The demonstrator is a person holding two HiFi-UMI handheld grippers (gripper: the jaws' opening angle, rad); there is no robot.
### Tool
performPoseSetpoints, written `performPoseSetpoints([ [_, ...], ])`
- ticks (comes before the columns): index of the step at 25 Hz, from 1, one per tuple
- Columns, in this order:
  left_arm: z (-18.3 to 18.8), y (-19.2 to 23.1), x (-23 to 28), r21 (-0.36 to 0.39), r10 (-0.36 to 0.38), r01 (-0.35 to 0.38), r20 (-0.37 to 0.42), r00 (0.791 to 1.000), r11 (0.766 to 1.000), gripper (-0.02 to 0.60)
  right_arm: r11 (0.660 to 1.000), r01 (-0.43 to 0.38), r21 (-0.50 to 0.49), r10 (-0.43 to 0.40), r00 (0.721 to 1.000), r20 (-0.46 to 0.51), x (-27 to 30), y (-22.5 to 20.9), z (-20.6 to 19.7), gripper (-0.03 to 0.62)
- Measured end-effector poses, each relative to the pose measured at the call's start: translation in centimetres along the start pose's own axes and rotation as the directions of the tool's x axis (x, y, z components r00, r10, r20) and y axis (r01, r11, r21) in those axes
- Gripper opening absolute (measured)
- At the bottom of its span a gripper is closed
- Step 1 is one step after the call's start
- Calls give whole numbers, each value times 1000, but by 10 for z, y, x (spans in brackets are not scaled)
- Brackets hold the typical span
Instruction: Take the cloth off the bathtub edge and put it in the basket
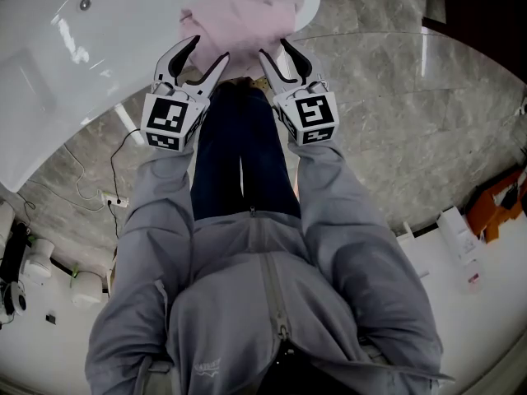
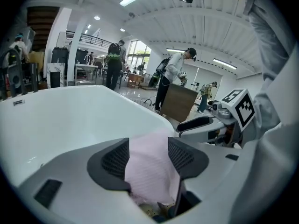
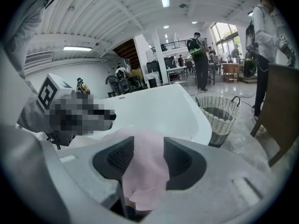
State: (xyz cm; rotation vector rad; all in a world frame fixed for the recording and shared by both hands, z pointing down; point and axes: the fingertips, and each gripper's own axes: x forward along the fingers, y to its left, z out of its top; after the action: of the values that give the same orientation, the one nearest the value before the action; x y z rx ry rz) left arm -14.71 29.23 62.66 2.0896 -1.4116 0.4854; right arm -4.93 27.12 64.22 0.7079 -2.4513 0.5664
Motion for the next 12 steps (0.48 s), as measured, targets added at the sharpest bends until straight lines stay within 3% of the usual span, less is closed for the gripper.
performPoseSetpoints([
  [7,-24,12,12,-16,-8,6,-143,990,1000,328,1000,-15,20,17,996,-87,13,-5,-25,361],
  [12,-33,14,21,32,-28,36,-221,975,999,359,998,-43,53,52,980,-190,22,-5,-57,422],
])
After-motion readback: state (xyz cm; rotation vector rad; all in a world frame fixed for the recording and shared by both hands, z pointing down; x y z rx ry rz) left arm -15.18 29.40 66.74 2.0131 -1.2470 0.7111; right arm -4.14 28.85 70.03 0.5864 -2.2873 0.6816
